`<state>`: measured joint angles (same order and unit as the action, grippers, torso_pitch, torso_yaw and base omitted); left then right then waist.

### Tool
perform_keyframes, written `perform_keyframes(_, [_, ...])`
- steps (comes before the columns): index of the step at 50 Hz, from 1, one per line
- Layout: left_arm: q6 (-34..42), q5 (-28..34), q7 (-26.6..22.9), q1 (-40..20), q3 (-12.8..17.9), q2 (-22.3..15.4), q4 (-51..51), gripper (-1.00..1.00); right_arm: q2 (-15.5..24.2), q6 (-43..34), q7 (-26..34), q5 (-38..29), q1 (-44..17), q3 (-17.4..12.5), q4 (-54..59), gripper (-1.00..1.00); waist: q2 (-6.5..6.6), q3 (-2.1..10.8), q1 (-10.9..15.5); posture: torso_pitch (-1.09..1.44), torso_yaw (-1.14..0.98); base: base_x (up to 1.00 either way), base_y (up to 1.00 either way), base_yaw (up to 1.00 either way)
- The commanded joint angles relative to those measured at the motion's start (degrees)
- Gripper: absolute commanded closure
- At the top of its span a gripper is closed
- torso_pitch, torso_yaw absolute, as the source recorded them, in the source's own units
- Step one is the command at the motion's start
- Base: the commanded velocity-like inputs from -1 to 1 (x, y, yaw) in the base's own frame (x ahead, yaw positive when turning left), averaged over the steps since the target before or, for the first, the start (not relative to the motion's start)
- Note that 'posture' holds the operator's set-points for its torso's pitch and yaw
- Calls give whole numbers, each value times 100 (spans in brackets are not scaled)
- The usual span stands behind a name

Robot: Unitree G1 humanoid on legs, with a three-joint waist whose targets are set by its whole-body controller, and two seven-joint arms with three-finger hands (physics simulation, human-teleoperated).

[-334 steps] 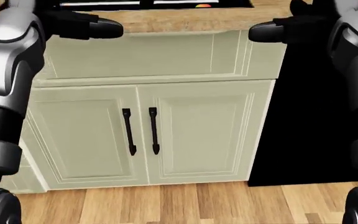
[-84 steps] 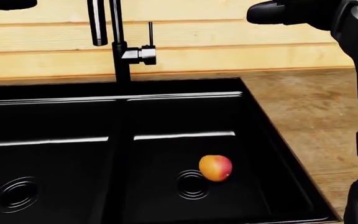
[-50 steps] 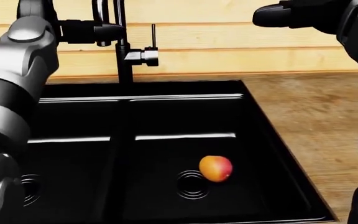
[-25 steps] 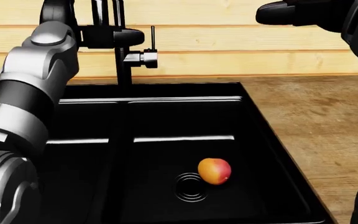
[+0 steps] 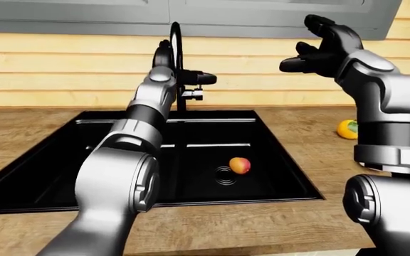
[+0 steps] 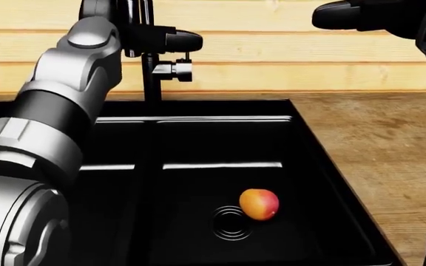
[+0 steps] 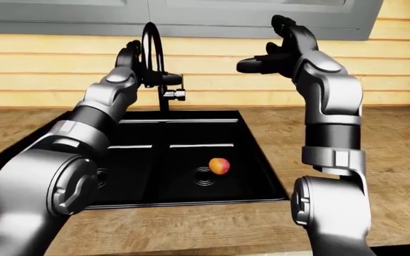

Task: Turn the sink spout to the right.

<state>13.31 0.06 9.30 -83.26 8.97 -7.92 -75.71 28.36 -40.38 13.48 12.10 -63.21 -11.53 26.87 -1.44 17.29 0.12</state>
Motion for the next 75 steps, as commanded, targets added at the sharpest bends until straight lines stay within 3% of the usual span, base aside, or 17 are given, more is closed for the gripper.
perform_keyframes(1, [-167,10,6,-239,-9,-43,232,-100,76,138,-15,26,-212,-52,-178,-100,-18,75,-1,-45,0,0,0,0])
perform_keyframes(75, [-246,-174,183,-123,-259,962,341,-100,281,-251,-116,313,251,-223,-959,-100,-133,87,3,-45,0,0,0,0])
